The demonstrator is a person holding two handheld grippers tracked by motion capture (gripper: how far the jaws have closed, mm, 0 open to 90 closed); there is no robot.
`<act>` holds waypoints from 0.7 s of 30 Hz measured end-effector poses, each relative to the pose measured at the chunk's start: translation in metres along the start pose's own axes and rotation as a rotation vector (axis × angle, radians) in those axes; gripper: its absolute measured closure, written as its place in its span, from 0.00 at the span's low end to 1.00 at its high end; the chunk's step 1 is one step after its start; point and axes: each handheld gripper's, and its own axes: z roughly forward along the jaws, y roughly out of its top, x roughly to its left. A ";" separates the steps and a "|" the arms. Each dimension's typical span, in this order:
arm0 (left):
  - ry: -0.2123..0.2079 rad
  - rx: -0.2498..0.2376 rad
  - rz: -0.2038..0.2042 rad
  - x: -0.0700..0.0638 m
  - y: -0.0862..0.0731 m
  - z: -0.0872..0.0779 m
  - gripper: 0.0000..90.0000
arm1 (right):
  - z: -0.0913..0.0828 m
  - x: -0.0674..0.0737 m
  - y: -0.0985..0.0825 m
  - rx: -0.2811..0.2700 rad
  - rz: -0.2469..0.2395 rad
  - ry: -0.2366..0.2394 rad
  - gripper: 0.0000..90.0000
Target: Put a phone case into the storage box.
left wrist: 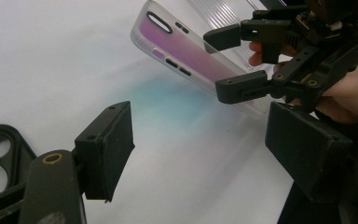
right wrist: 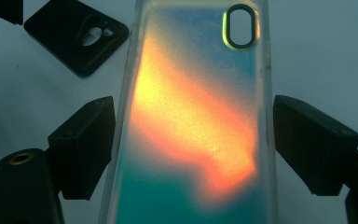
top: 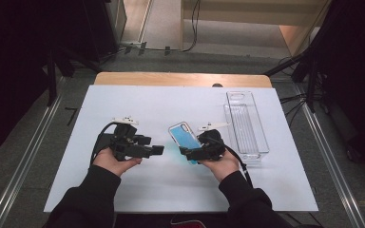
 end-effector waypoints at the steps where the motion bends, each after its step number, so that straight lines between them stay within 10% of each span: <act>1: 0.007 0.004 -0.003 0.000 0.002 0.001 0.26 | -0.001 0.000 0.001 -0.007 0.003 -0.003 0.16; 21: 0.028 0.019 -0.072 0.004 0.027 0.022 0.26 | 0.000 0.011 -0.013 -0.125 0.141 -0.007 0.16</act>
